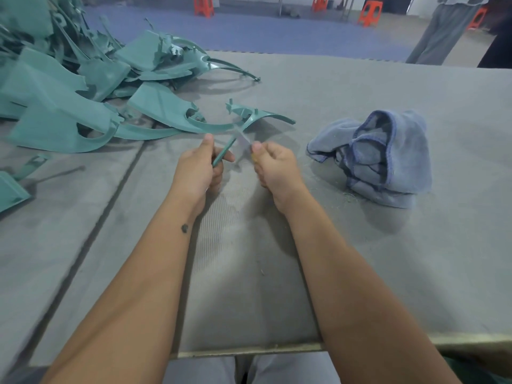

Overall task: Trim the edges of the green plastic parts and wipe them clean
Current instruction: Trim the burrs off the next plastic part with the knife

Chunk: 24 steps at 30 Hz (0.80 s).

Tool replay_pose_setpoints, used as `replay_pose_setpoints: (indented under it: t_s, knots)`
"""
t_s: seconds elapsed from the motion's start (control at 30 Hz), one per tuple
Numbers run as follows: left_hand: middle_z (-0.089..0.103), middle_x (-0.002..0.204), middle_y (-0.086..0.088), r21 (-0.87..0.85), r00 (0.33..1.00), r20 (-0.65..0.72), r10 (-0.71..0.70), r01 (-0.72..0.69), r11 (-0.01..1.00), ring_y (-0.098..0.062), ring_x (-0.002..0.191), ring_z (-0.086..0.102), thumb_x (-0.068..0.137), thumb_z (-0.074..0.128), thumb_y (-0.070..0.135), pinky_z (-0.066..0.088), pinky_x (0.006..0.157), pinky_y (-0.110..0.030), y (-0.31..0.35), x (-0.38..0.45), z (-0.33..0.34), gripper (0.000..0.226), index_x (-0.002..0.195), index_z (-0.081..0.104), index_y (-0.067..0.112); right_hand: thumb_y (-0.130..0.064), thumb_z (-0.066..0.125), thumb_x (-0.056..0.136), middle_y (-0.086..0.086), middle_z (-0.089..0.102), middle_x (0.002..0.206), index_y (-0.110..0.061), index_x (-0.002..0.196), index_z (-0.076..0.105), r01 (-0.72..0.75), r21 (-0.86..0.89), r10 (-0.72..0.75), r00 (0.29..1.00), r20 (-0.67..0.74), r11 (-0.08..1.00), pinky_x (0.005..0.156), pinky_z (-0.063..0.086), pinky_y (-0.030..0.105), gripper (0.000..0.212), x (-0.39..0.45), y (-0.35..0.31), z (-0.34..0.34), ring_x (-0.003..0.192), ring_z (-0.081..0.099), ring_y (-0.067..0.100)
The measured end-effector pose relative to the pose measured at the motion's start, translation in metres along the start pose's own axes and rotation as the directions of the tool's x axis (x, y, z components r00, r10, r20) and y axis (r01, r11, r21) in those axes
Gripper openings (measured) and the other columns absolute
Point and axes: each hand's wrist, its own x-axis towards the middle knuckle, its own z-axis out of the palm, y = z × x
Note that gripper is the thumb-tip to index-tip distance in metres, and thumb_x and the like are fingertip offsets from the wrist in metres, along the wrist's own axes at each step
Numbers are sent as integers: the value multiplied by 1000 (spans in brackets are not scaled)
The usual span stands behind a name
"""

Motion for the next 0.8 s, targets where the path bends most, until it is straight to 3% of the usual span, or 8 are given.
replay_pose_setpoints:
  t_s: [0.13, 0.27, 0.33, 0.4, 0.47, 0.53, 0.7, 0.8]
  knots:
    - [26, 42, 5, -33, 998, 59, -37, 40, 999, -9, 36, 19, 102, 37, 47, 19, 37, -17, 1, -2, -9, 59, 60, 65, 18, -22, 45, 102, -5, 35, 50, -15, 72, 47, -107, 354, 152, 983, -103, 929, 35, 21, 18, 30, 8, -5, -9, 37, 25, 4]
    - [29, 45, 7, 100, 998, 44, 33, -38, 994, -10, 40, 22, 88, 54, 61, 21, 42, -20, 2, -4, -20, 48, 63, 70, 24, -24, 45, 102, -4, 35, 52, -16, 68, 44, -128, 459, 226, 960, -164, 879, 37, 22, 19, 34, 10, -4, -9, 39, 24, 6]
    - [34, 50, 6, 254, 987, 33, 158, -161, 954, -9, 44, 28, 77, 64, 65, 25, 46, -24, 1, -6, -24, 34, 79, 73, 32, -23, 46, 101, -4, 36, 52, -15, 69, 44, -114, 455, 198, 970, -141, 883, 37, 23, 19, 33, 9, -2, -10, 40, 25, 6]
    - [46, 56, 5, 474, 956, 54, 287, -278, 836, -10, 51, 42, 82, 66, 55, 34, 51, -27, -3, -4, -26, 20, 92, 73, 40, -22, 46, 101, -4, 38, 52, -14, 70, 45, -97, 426, 154, 983, -100, 900, 38, 24, 19, 31, 8, -2, -11, 40, 27, 7]
    - [61, 75, 5, 738, 921, 96, 377, -320, 595, -16, 73, 58, 92, 59, 44, 41, 62, -31, -5, -2, -24, 18, 97, 73, 34, -22, 48, 100, -4, 42, 53, -14, 71, 47, -89, 375, 126, 989, -75, 923, 39, 26, 19, 31, 7, -1, -10, 43, 30, 8]
    - [60, 96, 2, 856, 874, 126, 470, -335, 394, -20, 94, 56, 96, 53, 35, 39, 71, -30, -7, -1, -19, 25, 103, 72, 21, -21, 49, 100, -2, 45, 54, -15, 70, 49, -76, 317, 99, 993, -59, 945, 41, 28, 19, 31, 6, -1, -9, 44, 33, 9]
    - [55, 127, -4, 798, 840, 215, 498, -445, 406, -21, 116, 52, 92, 56, 24, 43, 95, -33, -8, -4, 6, 43, 133, 54, 14, -12, 48, 99, 3, 50, 55, -13, 76, 55, -20, 160, 20, 1000, 2, 987, 41, 34, 17, 24, 3, -2, -2, 39, 41, 7]
    - [59, 124, -6, 801, 862, 203, 464, -419, 428, -25, 112, 54, 95, 51, 19, 38, 81, -30, -11, -2, 16, 40, 135, 50, 20, -9, 46, 100, 6, 53, 59, -11, 77, 53, -9, 136, 6, 1000, 18, 991, 43, 36, 19, 24, 1, -4, -2, 41, 44, 8]
